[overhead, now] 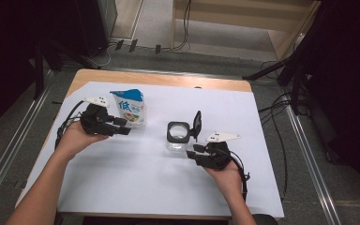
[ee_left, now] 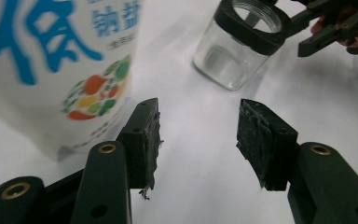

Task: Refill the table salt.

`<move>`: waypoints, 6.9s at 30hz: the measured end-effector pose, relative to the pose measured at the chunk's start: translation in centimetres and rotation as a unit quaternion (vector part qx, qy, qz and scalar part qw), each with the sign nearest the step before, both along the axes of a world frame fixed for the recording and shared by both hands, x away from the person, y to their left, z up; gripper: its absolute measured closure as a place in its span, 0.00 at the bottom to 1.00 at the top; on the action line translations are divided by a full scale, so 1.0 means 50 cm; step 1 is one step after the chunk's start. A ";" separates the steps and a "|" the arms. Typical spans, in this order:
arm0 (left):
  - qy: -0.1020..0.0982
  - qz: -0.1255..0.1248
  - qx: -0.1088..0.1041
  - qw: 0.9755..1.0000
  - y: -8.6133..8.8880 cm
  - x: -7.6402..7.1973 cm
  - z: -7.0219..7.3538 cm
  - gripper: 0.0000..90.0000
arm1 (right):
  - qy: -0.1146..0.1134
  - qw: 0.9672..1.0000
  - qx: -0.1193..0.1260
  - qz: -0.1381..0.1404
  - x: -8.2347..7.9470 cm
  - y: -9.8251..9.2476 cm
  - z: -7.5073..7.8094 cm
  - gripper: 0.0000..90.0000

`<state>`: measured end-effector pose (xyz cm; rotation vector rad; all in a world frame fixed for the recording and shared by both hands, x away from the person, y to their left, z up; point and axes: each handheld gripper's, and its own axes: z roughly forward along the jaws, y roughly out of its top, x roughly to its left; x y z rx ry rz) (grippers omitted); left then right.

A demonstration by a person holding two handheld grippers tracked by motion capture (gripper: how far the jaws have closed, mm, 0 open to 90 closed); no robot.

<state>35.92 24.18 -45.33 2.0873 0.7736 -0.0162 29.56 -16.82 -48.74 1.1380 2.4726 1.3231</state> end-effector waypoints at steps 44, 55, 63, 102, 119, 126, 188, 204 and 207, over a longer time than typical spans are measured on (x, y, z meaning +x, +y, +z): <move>-0.027 -0.011 0.020 0.999 0.047 0.144 0.089 0.72 | 0.004 1.000 0.006 0.001 0.006 -0.003 -0.001 0.67; -0.023 -0.019 0.034 0.999 0.043 0.152 0.091 0.87 | 0.003 1.000 0.006 0.001 0.003 -0.003 -0.003 0.67; -0.024 -0.032 0.027 0.999 0.032 0.141 0.095 0.99 | -0.001 1.000 0.008 0.001 0.000 -0.004 0.000 0.67; -0.037 -0.048 0.001 0.998 -0.046 0.012 0.217 1.00 | -0.068 0.996 0.028 0.049 -0.054 0.096 0.067 0.70; -0.026 -0.081 0.003 0.996 -0.063 -0.031 0.264 1.00 | -0.068 0.997 0.027 0.036 -0.024 0.233 0.035 0.53; -0.022 -0.096 -0.001 0.995 -0.071 -0.039 0.274 1.00 | -0.075 0.997 0.025 0.026 -0.020 0.265 0.017 0.46; 0.026 -0.100 -0.048 0.994 -0.117 -0.045 0.256 1.00 | -0.147 0.988 0.055 0.005 -0.022 0.304 -0.028 0.43; 0.010 -0.067 -0.038 0.997 -0.126 -0.032 0.227 0.96 | -0.109 0.990 0.081 0.032 -0.028 0.303 -0.025 0.68; 0.016 -0.056 -0.029 0.998 -0.136 -0.028 0.221 1.00 | -0.107 0.990 0.080 0.036 -0.031 0.306 -0.027 0.68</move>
